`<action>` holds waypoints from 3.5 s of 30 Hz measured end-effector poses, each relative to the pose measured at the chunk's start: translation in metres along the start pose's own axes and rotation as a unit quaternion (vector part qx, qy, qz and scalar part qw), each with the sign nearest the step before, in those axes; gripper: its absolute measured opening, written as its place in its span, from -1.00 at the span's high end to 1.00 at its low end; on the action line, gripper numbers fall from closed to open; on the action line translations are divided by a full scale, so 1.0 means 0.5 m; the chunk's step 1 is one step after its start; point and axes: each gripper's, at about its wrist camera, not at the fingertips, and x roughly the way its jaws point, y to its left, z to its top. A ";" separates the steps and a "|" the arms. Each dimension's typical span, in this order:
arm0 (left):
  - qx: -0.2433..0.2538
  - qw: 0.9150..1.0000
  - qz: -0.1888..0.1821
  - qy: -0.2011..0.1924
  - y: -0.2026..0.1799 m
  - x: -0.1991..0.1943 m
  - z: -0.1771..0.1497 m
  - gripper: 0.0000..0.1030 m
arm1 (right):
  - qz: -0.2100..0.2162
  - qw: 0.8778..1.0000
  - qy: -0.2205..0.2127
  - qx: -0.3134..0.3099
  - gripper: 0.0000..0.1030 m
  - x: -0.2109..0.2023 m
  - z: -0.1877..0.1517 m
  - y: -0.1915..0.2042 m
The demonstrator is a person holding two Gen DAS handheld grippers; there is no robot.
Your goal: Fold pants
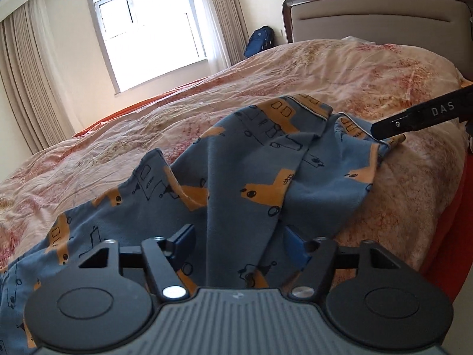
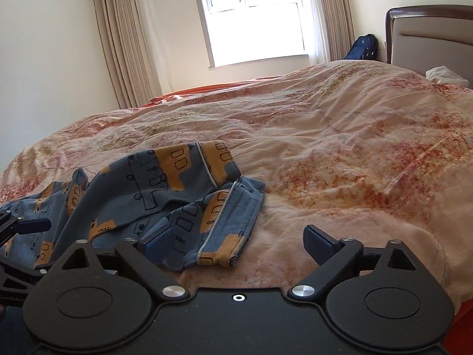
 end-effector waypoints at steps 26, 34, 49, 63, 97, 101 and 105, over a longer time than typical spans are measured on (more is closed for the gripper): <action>-0.045 0.999 0.000 0.001 0.030 -0.013 0.003 0.93 | -0.070 0.994 -0.005 -0.082 -0.17 0.040 0.033 0.006; -0.050 0.999 0.000 0.003 0.030 -0.009 0.002 0.93 | 0.033 0.997 -0.041 -0.049 -0.27 0.059 0.094 0.026; -0.054 0.999 0.000 0.002 0.034 -0.008 0.004 0.93 | 0.063 0.991 0.039 0.113 -0.08 0.201 0.099 0.000; -0.050 0.998 0.006 -0.047 0.041 -0.062 0.031 0.94 | 0.072 0.987 -0.115 0.090 0.90 0.075 0.189 0.030; -0.068 0.997 -0.038 -0.009 0.035 -0.062 -0.019 -0.23 | 0.004 0.998 0.013 0.063 -0.29 0.128 0.056 -0.049; -0.102 0.994 -0.026 -0.013 0.067 -0.072 -0.019 -0.23 | 0.027 0.997 0.023 0.064 0.67 0.142 0.054 -0.044; -0.133 0.991 -0.004 -0.022 0.105 -0.086 -0.022 -0.23 | 0.008 1.000 -0.015 0.026 0.74 0.114 0.067 -0.017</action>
